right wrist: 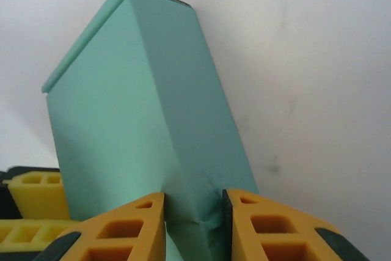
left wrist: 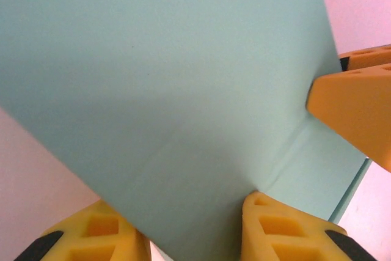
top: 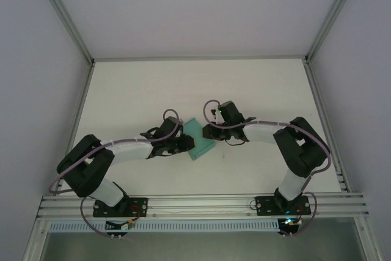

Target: Assemble paper box

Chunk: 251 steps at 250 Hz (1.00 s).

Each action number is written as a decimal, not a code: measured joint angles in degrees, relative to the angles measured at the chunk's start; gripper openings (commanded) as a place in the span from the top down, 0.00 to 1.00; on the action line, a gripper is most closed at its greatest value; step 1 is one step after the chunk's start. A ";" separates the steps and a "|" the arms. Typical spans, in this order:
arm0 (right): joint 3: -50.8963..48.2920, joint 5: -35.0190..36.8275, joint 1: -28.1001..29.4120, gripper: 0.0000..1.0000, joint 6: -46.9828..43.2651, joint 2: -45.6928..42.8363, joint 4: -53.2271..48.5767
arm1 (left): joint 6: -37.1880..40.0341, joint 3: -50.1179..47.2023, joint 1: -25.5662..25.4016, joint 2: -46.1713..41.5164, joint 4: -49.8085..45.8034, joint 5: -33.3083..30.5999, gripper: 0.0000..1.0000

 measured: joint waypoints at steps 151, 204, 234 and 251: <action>10.78 17.77 4.55 0.93 -5.31 -0.37 -20.92 | 7.15 6.08 -1.03 0.85 -6.80 -6.38 0.54; 11.32 16.61 6.12 0.92 -4.85 -0.09 -22.05 | 6.95 6.43 -1.36 -1.62 -12.24 -5.81 0.23; 11.32 14.75 6.88 0.93 -4.59 0.04 -22.03 | 5.86 4.79 -1.84 -4.90 -13.55 -3.85 0.12; 11.26 13.75 7.06 0.93 -4.59 0.11 -22.01 | 5.35 3.17 -1.95 -6.93 -13.42 -2.80 0.19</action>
